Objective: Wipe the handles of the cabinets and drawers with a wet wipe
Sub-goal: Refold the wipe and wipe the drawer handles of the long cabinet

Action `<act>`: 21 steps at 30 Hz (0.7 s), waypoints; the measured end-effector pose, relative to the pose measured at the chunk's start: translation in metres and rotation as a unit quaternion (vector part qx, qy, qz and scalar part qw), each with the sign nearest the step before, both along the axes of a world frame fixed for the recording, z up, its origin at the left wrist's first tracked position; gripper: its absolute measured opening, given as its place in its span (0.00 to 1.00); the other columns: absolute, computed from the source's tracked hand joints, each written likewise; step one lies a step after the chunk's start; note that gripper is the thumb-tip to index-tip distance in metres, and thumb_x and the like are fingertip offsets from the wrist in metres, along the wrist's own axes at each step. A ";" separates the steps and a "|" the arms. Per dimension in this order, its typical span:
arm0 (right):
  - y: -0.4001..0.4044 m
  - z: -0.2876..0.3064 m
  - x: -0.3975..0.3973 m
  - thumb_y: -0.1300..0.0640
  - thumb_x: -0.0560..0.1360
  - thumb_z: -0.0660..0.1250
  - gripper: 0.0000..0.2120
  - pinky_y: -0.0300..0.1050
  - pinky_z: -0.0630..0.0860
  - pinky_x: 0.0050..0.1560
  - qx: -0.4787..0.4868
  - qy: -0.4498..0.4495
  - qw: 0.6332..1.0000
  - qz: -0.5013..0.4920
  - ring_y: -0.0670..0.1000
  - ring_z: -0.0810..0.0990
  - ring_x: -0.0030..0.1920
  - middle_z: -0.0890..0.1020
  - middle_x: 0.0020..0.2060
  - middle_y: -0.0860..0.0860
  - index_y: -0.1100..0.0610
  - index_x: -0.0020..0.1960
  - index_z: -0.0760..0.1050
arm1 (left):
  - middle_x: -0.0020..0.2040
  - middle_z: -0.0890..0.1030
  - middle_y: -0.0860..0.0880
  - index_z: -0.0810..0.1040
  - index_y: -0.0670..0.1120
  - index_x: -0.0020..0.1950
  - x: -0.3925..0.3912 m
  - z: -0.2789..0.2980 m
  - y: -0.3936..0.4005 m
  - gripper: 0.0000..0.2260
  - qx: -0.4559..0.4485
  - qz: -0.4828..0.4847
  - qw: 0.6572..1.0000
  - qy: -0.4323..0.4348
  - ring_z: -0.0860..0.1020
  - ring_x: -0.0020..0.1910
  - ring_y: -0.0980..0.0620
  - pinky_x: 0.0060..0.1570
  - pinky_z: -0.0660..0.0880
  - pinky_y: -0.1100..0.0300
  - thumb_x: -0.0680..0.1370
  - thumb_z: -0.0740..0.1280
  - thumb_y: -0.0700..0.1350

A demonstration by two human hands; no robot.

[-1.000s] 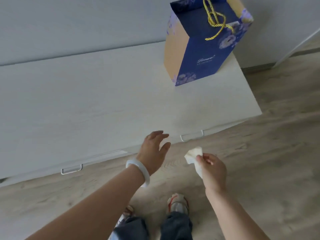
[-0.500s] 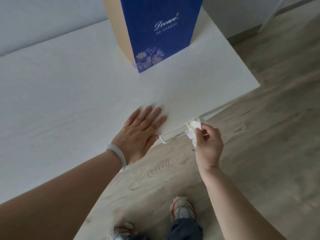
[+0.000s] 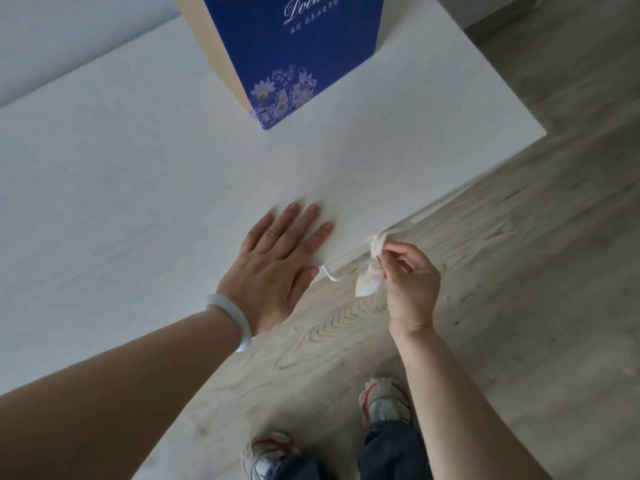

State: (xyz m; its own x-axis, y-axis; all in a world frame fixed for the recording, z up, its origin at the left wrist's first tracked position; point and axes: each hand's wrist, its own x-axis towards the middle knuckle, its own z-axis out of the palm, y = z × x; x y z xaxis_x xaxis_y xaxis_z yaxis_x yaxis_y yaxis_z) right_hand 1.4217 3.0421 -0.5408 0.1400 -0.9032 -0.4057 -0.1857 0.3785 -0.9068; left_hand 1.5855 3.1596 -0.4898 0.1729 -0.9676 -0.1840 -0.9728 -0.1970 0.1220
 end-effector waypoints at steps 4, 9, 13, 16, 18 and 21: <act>0.026 0.004 0.009 0.67 0.71 0.72 0.11 0.42 0.78 0.43 0.017 0.001 1.000 0.018 0.53 0.83 0.44 0.85 0.42 0.53 0.51 0.42 0.83 | 0.80 0.50 0.50 0.51 0.52 0.79 0.001 0.000 0.000 0.25 -0.001 0.000 1.000 -0.002 0.46 0.79 0.48 0.75 0.52 0.45 0.83 0.48 0.55; 0.004 -0.003 0.003 0.61 0.72 0.72 0.12 0.50 0.79 0.47 0.001 0.037 0.999 -0.004 0.54 0.83 0.46 0.85 0.41 0.50 0.44 0.38 0.83 | 0.80 0.50 0.50 0.51 0.52 0.79 0.001 -0.002 0.001 0.25 -0.006 -0.001 1.000 -0.001 0.45 0.79 0.48 0.76 0.51 0.45 0.83 0.48 0.55; 0.026 0.001 0.008 0.63 0.75 0.70 0.10 0.51 0.80 0.47 0.002 0.029 0.998 0.064 0.50 0.82 0.44 0.85 0.42 0.49 0.48 0.42 0.82 | 0.80 0.49 0.50 0.51 0.52 0.79 0.001 -0.002 0.001 0.25 -0.007 -0.001 1.000 -0.001 0.45 0.79 0.48 0.76 0.50 0.46 0.83 0.47 0.55; 0.025 0.006 0.006 0.65 0.74 0.70 0.11 0.46 0.79 0.46 -0.003 0.031 0.993 0.110 0.47 0.82 0.43 0.85 0.41 0.48 0.49 0.42 0.81 | 0.80 0.49 0.50 0.50 0.52 0.79 0.001 -0.002 0.001 0.25 -0.007 -0.002 1.000 -0.001 0.45 0.79 0.48 0.76 0.50 0.46 0.83 0.46 0.55; 0.012 0.006 0.002 0.66 0.73 0.70 0.13 0.46 0.79 0.47 -0.003 0.031 0.996 0.082 0.48 0.83 0.42 0.85 0.39 0.48 0.48 0.41 0.82 | 0.80 0.49 0.50 0.50 0.52 0.79 0.000 -0.002 0.001 0.25 -0.008 -0.001 1.000 -0.001 0.46 0.79 0.48 0.76 0.50 0.46 0.83 0.47 0.55; 0.012 0.008 0.004 0.67 0.74 0.69 0.12 0.45 0.78 0.44 0.010 0.003 1.000 0.020 0.48 0.82 0.41 0.85 0.39 0.50 0.51 0.42 0.82 | 0.80 0.50 0.50 0.50 0.52 0.79 0.000 -0.002 0.001 0.25 -0.012 0.002 1.000 0.000 0.46 0.79 0.48 0.76 0.50 0.46 0.83 0.47 0.55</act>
State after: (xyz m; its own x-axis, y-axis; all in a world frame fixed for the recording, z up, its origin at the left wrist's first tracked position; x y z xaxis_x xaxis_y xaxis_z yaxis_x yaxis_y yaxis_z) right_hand 1.4260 3.0540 -0.5330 0.1733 -0.8889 -0.4241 -0.2073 0.3880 -0.8980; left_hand 1.5855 3.1609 -0.4917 0.1774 -0.9709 -0.1608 -0.9717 -0.1987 0.1278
